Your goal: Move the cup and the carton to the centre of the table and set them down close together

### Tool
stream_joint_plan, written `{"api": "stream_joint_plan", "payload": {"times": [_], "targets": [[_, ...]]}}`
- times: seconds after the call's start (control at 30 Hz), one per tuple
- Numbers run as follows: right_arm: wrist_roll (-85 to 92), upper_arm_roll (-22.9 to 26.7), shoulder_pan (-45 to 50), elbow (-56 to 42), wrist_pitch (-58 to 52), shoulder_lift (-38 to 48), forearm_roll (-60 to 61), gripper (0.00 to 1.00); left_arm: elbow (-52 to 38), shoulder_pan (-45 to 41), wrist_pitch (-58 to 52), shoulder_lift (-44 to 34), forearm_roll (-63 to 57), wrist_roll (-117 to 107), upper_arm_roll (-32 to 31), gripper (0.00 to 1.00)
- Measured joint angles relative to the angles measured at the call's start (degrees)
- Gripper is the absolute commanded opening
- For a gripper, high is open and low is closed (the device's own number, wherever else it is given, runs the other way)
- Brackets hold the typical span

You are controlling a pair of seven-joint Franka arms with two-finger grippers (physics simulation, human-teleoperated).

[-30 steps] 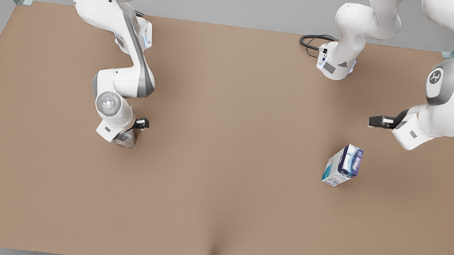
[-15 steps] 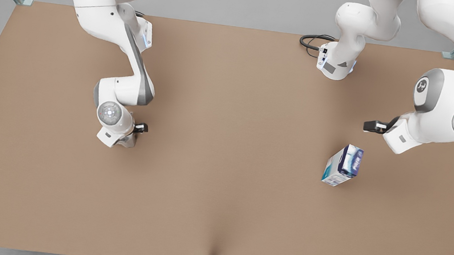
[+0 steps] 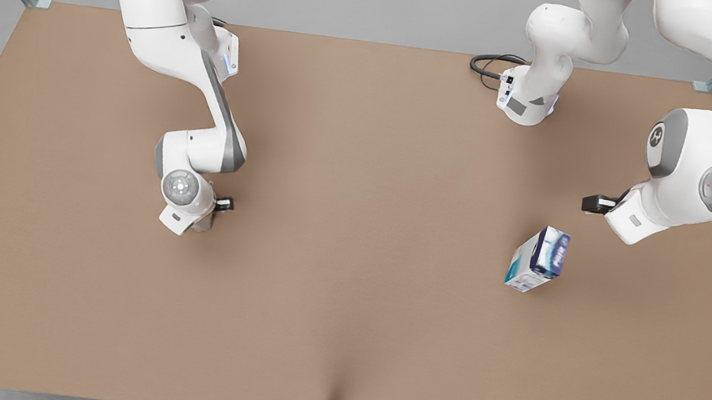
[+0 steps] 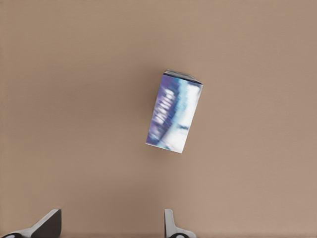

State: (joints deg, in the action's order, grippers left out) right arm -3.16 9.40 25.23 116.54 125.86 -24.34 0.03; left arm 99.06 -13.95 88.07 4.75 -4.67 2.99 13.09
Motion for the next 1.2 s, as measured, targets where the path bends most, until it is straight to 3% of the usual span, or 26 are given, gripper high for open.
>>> {"api": "stream_joint_plan", "payload": {"times": [0.17, 0.27, 0.3, 0.47, 0.77, 0.9, 1.03, 1.2], "targets": [[0.01, 0.0, -0.03, 0.0, 0.0, -1.14, -0.03, 0.41, 0.01, -0.07, 0.24, 0.07, -0.12, -0.09, 0.0, 1.0], [0.17, -0.26, -0.09, 0.0, -0.09, -1.07, -0.04, 0.23, 0.08, 0.0, -0.04, 0.0, -0.14, -0.08, -0.08, 1.0], [0.19, -0.26, -0.12, 0.0, -0.22, -1.06, -0.04, 0.21, 0.08, -0.38, -0.09, 0.0, -0.15, -0.09, -0.07, 1.0], [0.26, -0.61, -0.35, -1.3, -0.87, -1.01, 0.06, 0.21, 0.78, -0.74, -0.02, -0.17, -0.16, -0.09, -0.09, 1.0], [2.33, -1.93, 2.0, -15.75, -3.77, -1.02, -0.22, 0.21, 1.75, -0.79, 0.48, -1.02, -0.16, -0.09, -0.18, 1.0], [2.36, -1.8, 10.33, -20.45, -3.08, -1.3, -0.54, 0.21, 1.75, -1.14, 0.44, -1.09, -0.16, -0.09, -0.18, 1.0], [1.95, -0.33, 18.83, -32.36, -2.21, -10.33, -0.59, 0.21, 1.75, -0.99, 0.53, -1.05, -0.16, -0.09, -0.18, 1.0], [1.37, 0.17, 20.61, -35.51, 6.38, -15.79, -0.28, 0.21, 1.84, -1.15, 0.62, -1.05, -0.16, -0.09, -0.18, 1.0]]}}
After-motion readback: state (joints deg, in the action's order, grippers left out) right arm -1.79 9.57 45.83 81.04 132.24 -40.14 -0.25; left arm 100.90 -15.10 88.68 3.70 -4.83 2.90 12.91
